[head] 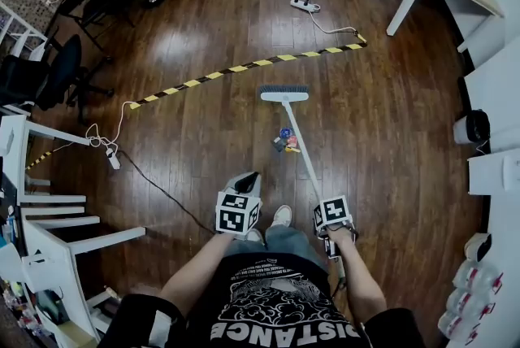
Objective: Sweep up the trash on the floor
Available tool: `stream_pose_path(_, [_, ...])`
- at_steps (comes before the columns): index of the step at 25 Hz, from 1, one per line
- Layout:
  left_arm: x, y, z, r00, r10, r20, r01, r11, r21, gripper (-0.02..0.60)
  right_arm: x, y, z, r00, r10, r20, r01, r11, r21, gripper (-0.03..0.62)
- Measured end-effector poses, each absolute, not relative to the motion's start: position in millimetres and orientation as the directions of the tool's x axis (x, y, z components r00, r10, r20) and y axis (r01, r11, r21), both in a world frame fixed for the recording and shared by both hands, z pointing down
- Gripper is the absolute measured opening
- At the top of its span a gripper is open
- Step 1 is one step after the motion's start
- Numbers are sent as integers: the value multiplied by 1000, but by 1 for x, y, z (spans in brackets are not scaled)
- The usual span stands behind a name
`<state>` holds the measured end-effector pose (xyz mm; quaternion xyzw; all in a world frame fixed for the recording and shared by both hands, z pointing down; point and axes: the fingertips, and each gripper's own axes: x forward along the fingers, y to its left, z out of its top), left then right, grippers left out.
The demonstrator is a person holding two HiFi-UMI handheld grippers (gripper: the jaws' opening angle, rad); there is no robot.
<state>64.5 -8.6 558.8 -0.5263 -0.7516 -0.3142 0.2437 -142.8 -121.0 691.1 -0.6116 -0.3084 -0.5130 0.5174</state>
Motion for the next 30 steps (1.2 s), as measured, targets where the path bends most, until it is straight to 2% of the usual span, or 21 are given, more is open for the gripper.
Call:
stream_pose_path(8, [61, -62, 519, -386, 698, 603, 922, 306, 235, 5, -130, -146, 637, 305, 39, 952, 923, -260, -285, 0])
stream_pose_path(15, [85, -133, 514, -386, 705, 595, 922, 293, 252, 5, -115, -198, 592, 277, 187, 942, 947, -220, -234, 0])
stream_pose_path(30, [76, -216, 494, -463, 692, 553, 886, 374, 274, 5, -104, -280, 539, 276, 378, 884, 960, -160, -232, 0])
